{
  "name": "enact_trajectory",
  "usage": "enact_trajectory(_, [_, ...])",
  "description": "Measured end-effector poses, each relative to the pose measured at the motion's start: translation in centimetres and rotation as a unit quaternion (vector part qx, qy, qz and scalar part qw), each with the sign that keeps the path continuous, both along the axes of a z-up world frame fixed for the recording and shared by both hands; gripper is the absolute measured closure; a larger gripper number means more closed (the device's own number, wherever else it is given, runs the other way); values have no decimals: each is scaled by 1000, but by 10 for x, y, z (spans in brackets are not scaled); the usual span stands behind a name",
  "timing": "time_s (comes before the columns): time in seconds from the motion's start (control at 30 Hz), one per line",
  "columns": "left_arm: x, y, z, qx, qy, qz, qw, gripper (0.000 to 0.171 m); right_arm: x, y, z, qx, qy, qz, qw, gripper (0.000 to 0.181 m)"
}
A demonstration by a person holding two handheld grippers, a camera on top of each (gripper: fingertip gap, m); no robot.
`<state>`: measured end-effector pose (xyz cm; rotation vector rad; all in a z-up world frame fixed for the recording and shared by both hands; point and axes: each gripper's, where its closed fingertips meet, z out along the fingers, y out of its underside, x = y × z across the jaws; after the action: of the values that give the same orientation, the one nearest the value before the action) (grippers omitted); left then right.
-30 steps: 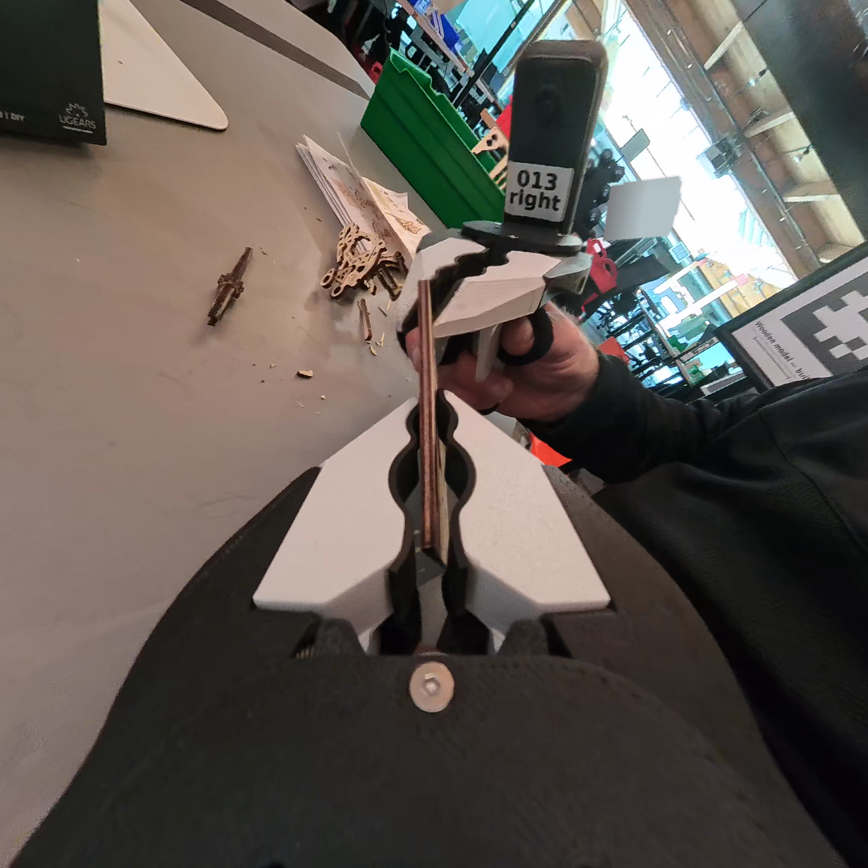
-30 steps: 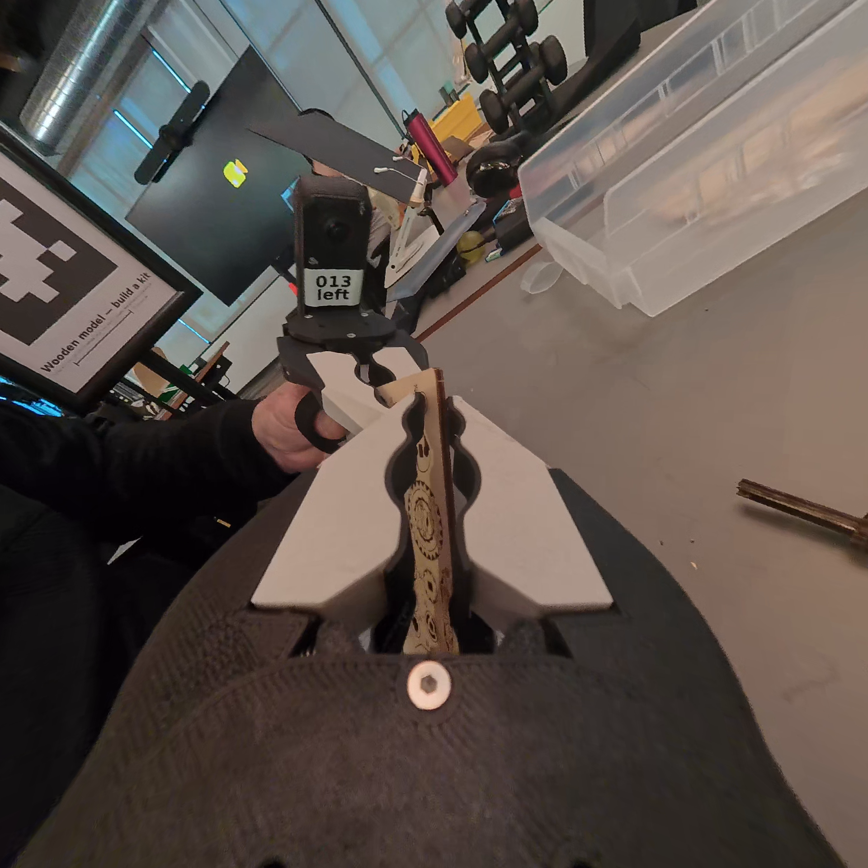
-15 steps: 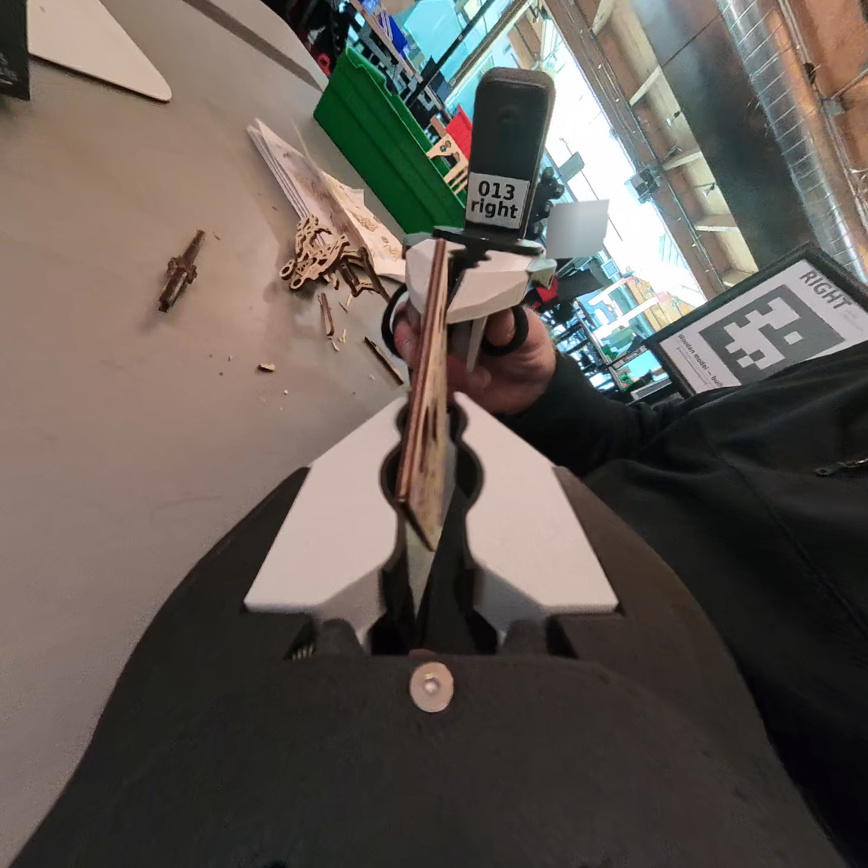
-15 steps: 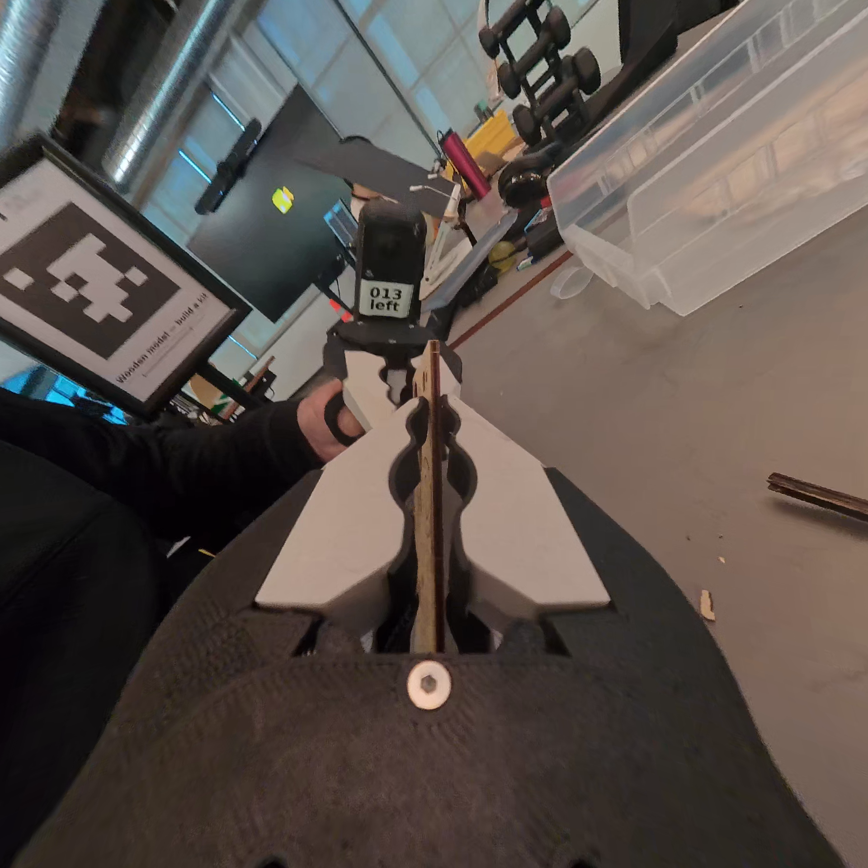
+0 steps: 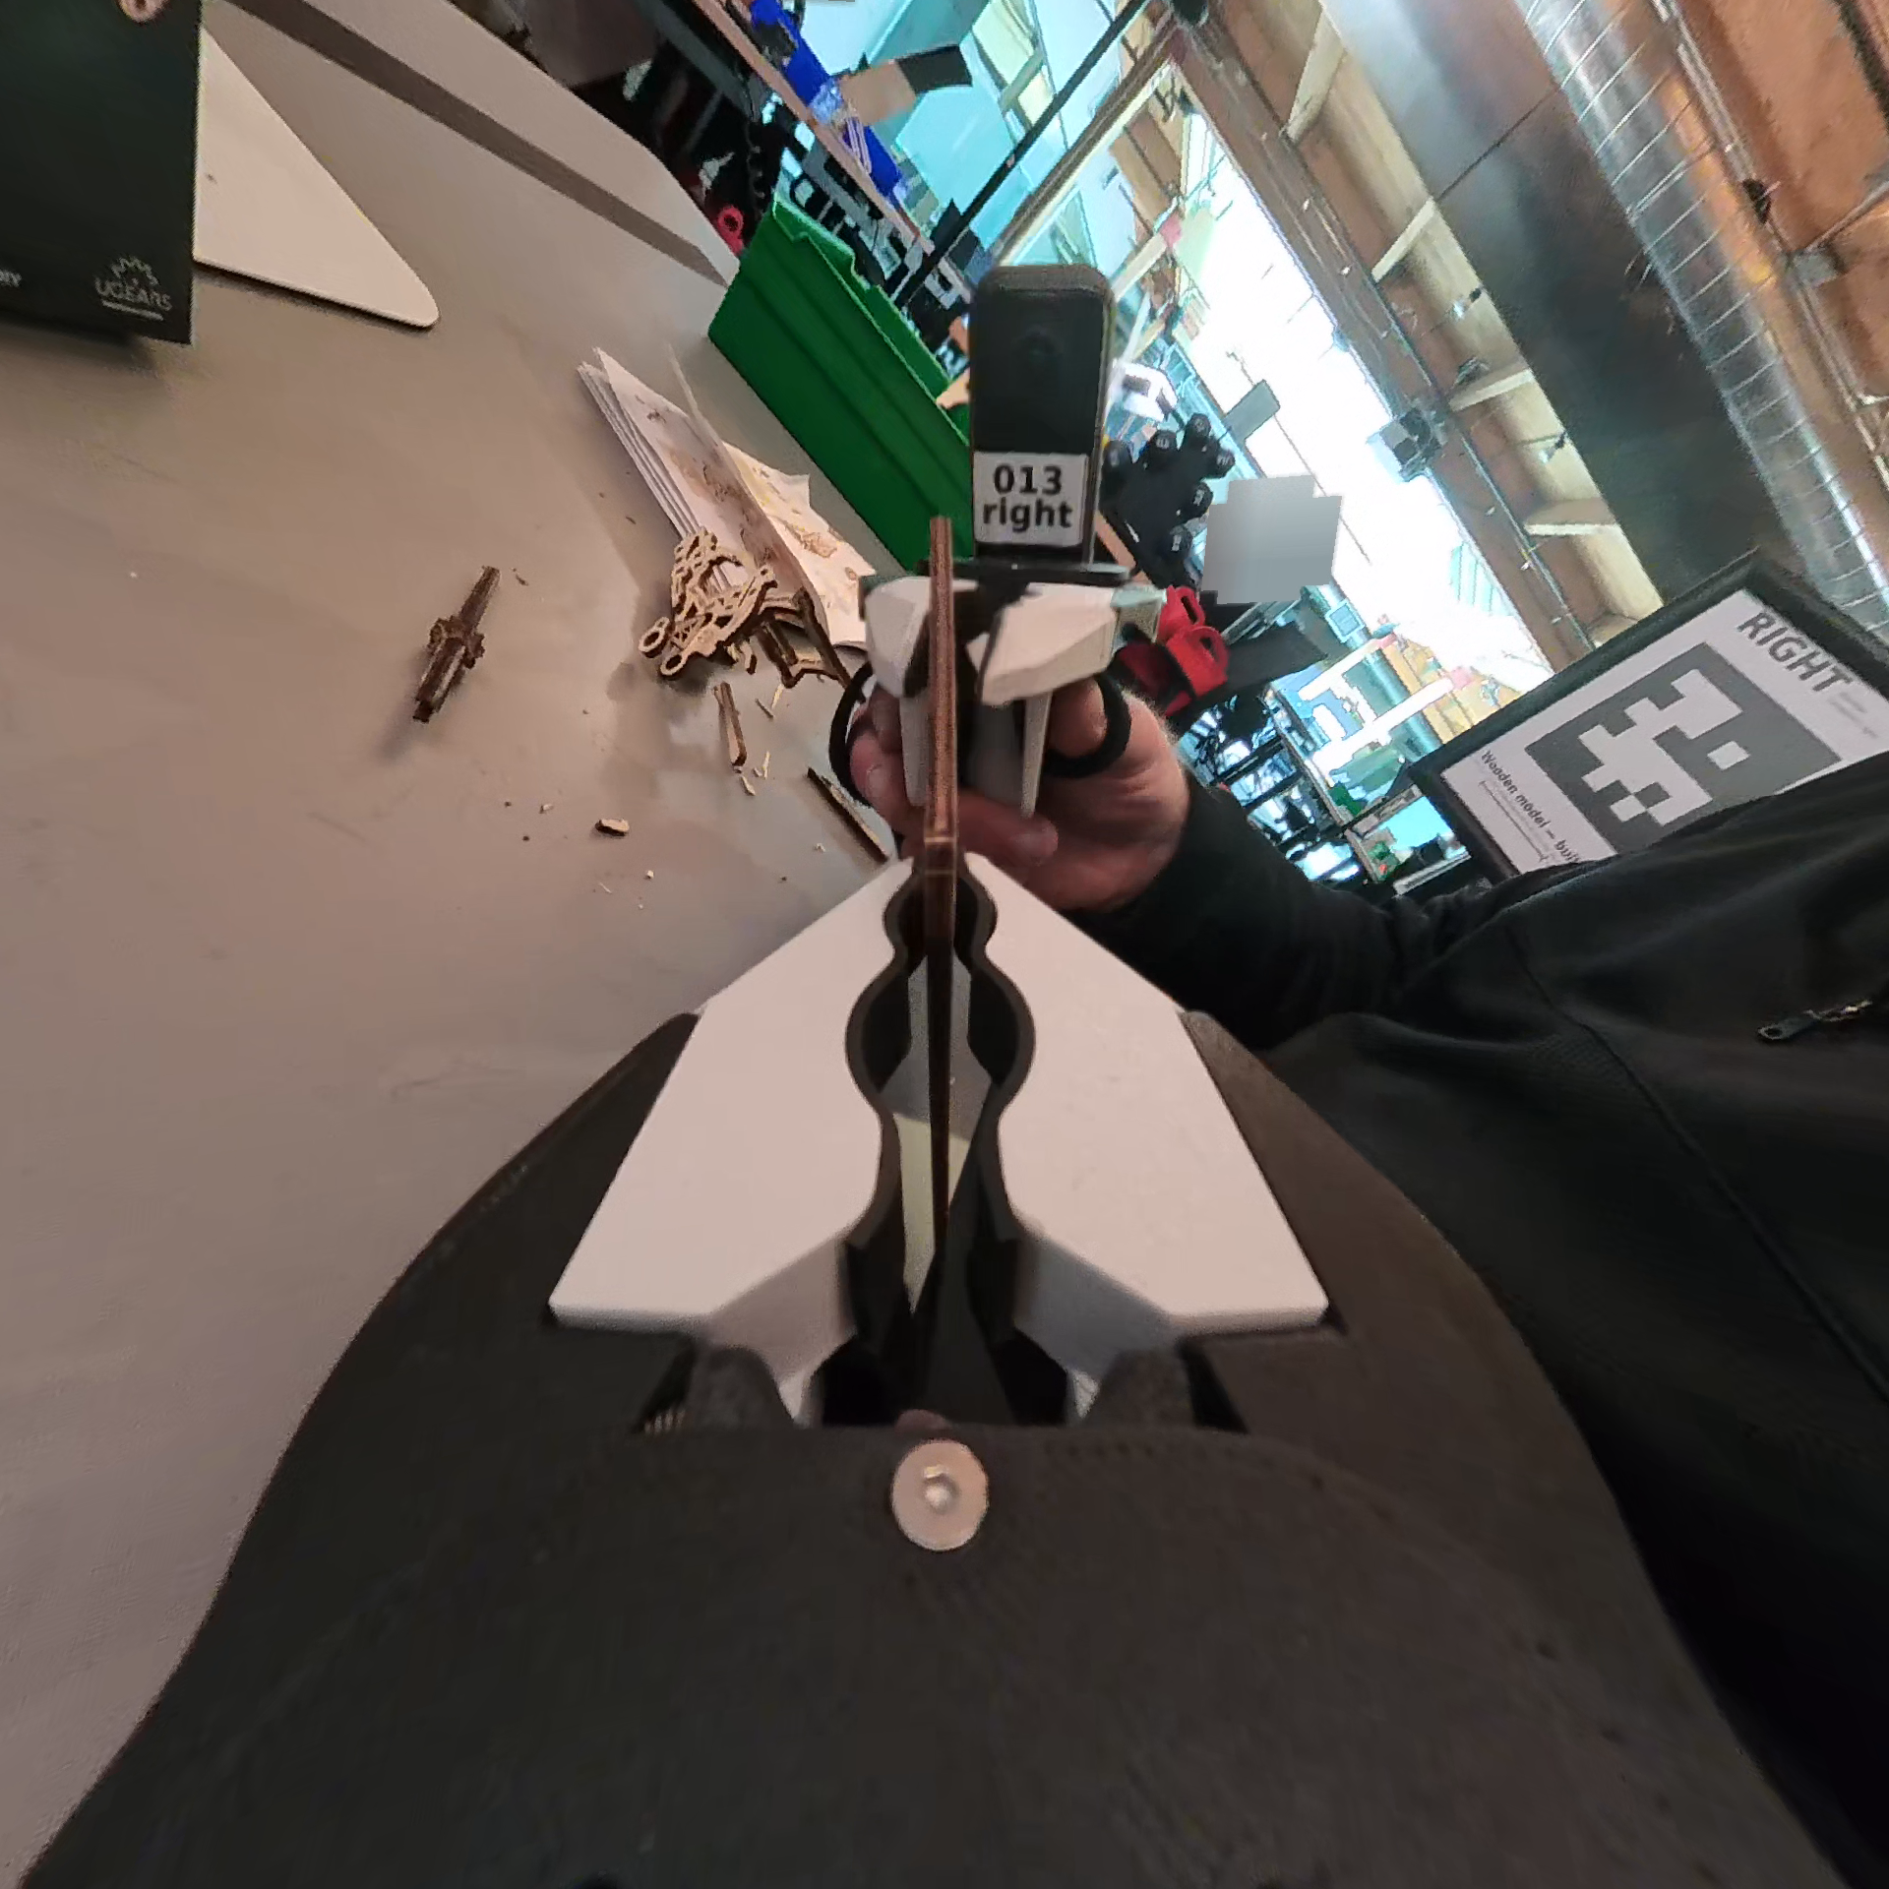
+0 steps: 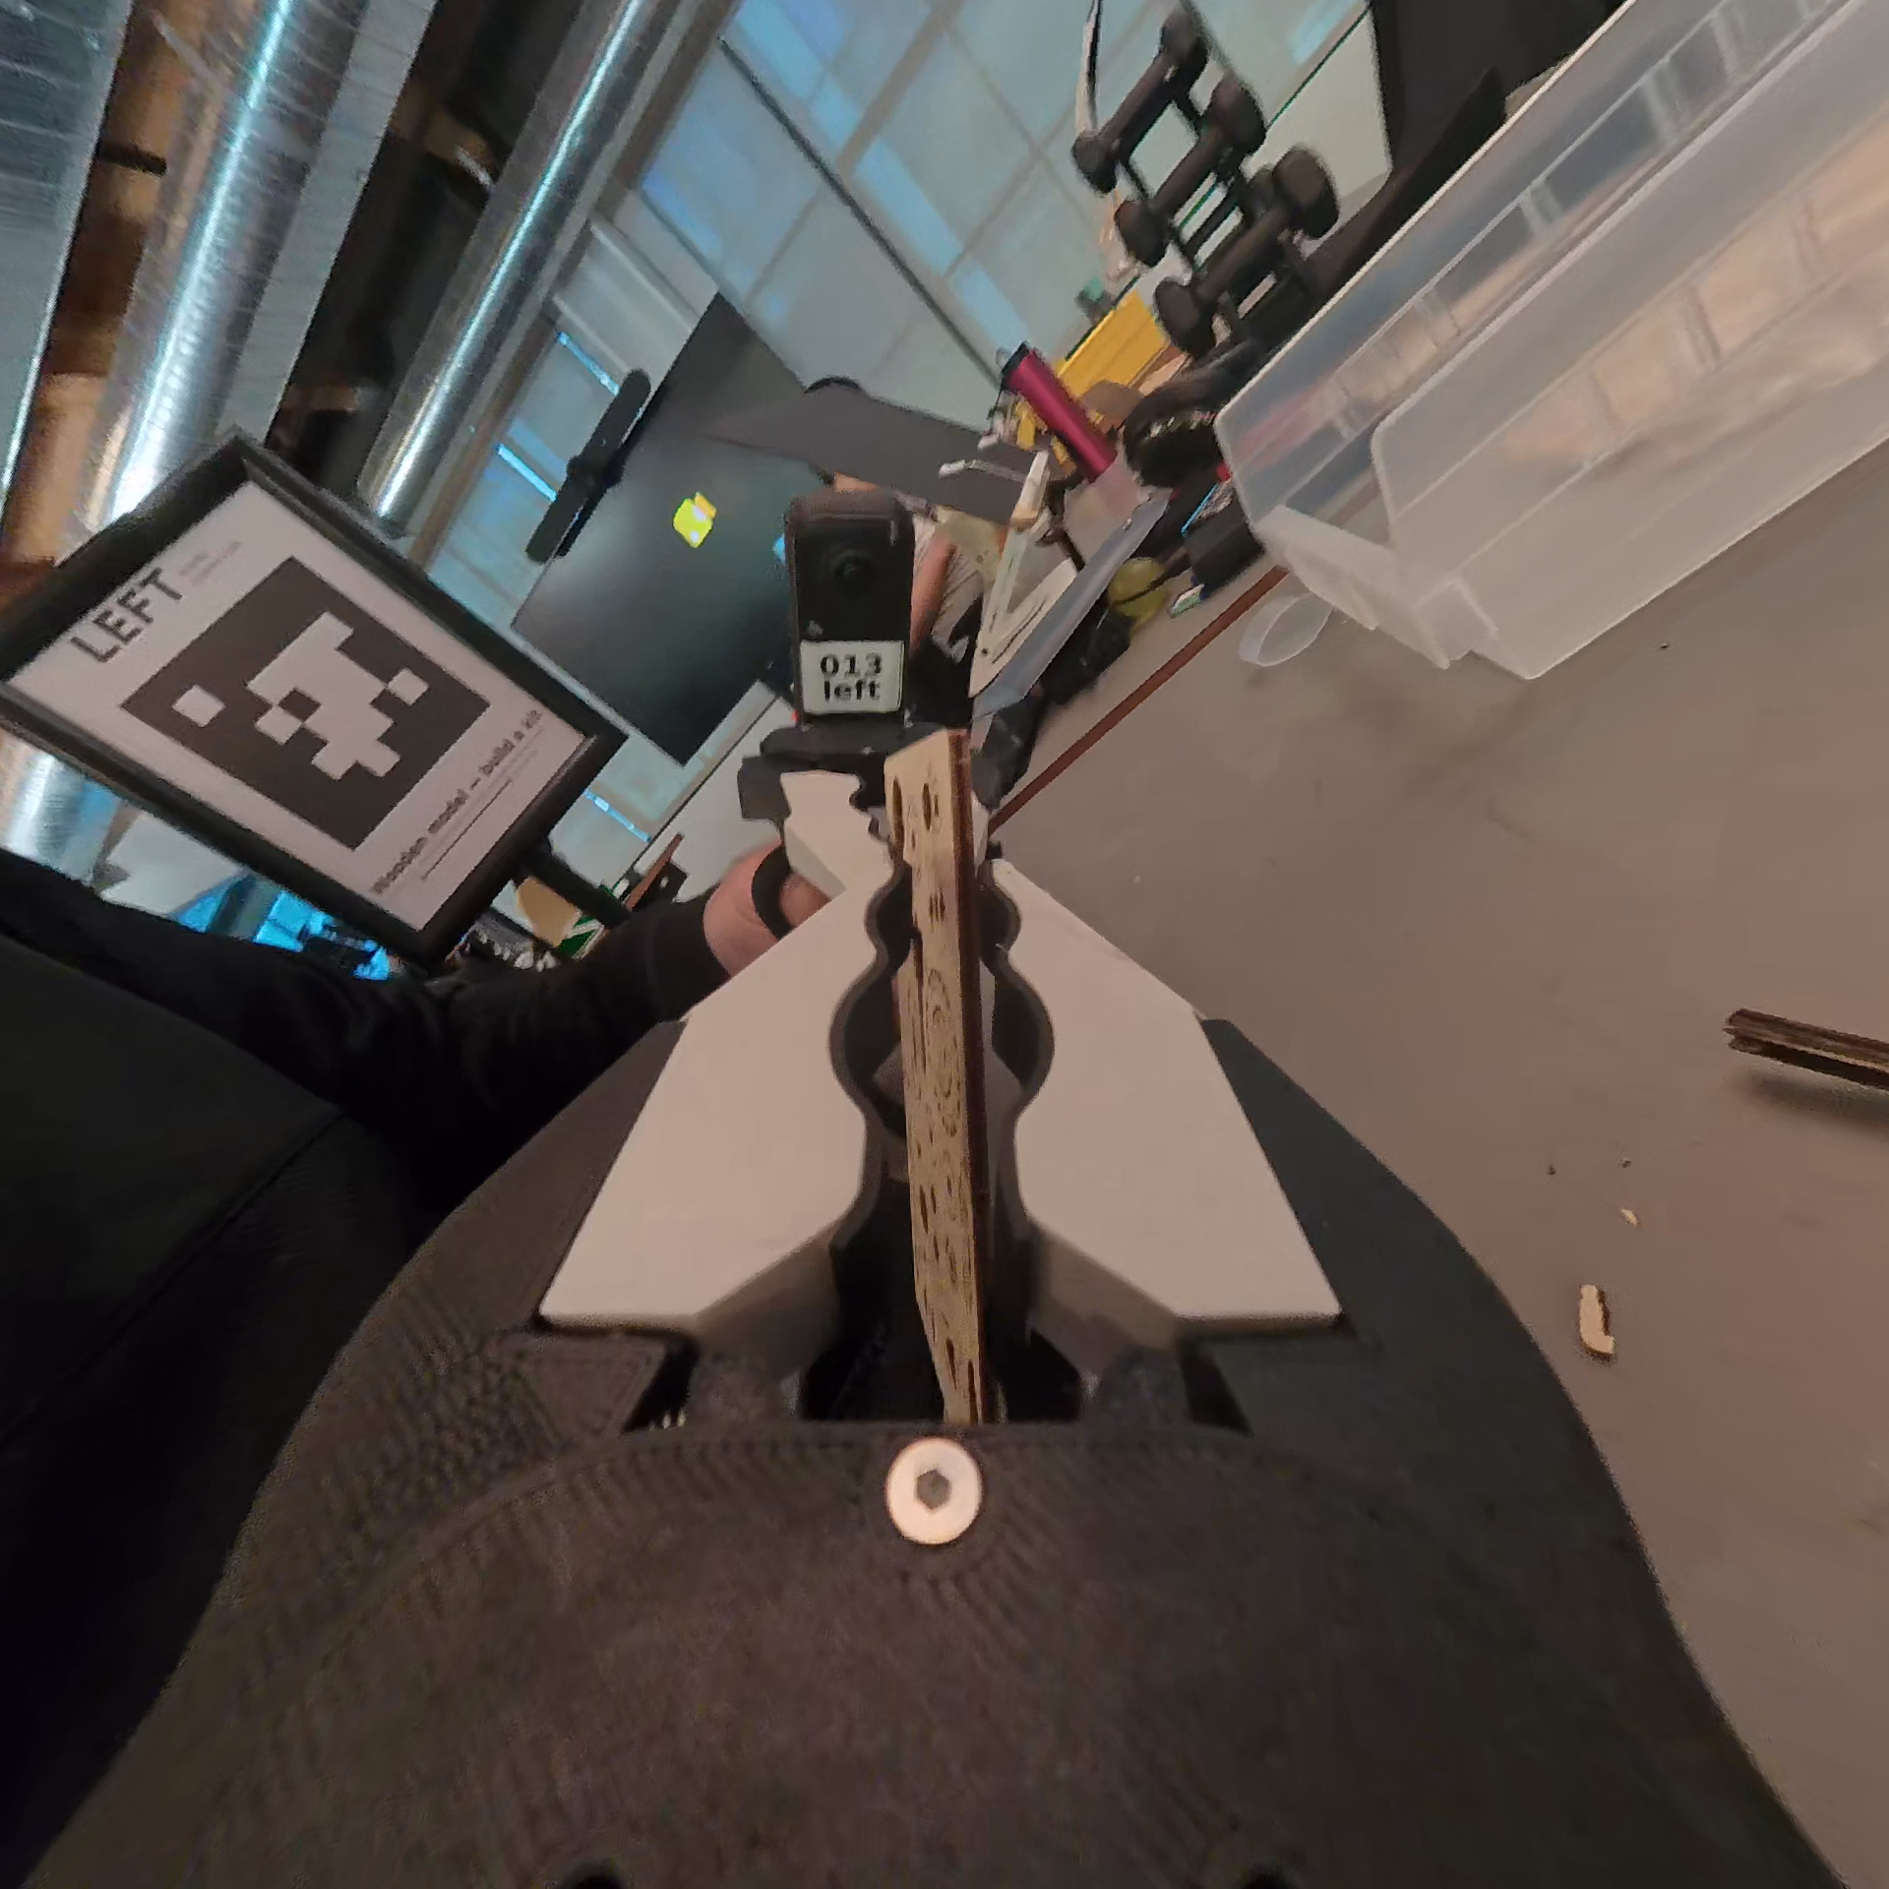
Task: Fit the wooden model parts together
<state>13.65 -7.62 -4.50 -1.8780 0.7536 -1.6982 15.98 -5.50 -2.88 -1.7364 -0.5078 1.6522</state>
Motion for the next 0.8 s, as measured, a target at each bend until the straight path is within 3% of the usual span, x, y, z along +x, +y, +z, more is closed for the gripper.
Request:
enact_trajectory(0.13, [3,-1,1,-9,-4,-3,1000,170,-4,-5,-6,17,-37,11,999,176])
enact_trajectory(0.4, [3,2,-3,3,12,20,1000,170,-5,1,-10,-4,-33,-21,999,175])
enact_trajectory(0.6, [7,3,-17,63,78,60,993,169,-1,12,-31,5,-100,-64,993,174])
enact_trajectory(0.8, [0,8,-19,16,66,70,995,170,-7,14,-33,25,-134,-63,989,174])
